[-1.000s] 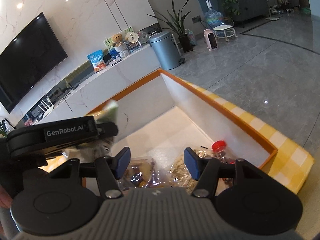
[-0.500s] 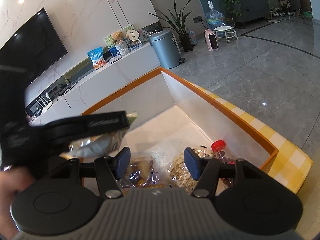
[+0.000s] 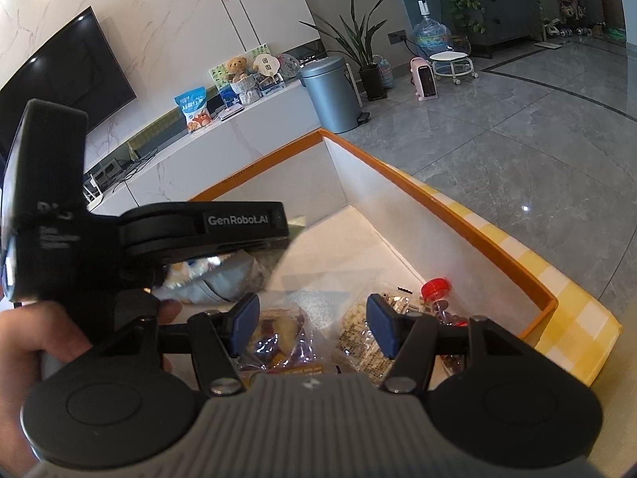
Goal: Organize snacks
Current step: 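Lower the chip bag into the orange box and open the left tool, then move both open tools back over the remaining snacks on the table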
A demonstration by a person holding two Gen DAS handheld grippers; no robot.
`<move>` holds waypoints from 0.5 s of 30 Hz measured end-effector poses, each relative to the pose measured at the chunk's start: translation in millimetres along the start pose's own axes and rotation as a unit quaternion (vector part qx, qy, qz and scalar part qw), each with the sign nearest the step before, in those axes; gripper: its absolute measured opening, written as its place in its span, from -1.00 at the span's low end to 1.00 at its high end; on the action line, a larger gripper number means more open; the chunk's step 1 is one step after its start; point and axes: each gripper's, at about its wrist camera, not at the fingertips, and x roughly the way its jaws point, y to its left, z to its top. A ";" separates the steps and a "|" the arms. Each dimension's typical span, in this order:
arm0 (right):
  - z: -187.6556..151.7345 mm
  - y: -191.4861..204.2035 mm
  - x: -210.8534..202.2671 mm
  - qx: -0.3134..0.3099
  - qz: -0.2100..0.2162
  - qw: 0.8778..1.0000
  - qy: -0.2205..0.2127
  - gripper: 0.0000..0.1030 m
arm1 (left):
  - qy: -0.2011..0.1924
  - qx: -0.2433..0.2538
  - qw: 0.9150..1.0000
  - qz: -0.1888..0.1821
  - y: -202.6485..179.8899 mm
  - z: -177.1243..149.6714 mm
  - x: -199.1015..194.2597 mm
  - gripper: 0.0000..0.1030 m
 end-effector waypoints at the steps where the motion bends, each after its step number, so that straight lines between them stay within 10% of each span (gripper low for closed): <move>1: 0.2 -0.1 0.3 0.000 0.000 1.000 0.000 0.15 | -0.013 -0.001 1.000 -0.011 -0.2 -1.2 -3.8 0.94; 10: -0.9 2.1 2.0 -0.003 -0.003 1.000 0.001 0.16 | -0.059 -0.018 0.997 -0.055 6.4 0.0 -23.9 1.00; 15: -0.9 2.2 2.1 -0.003 -0.004 1.000 0.001 0.16 | -0.124 -0.002 0.992 -0.011 0.2 -0.3 -48.9 1.00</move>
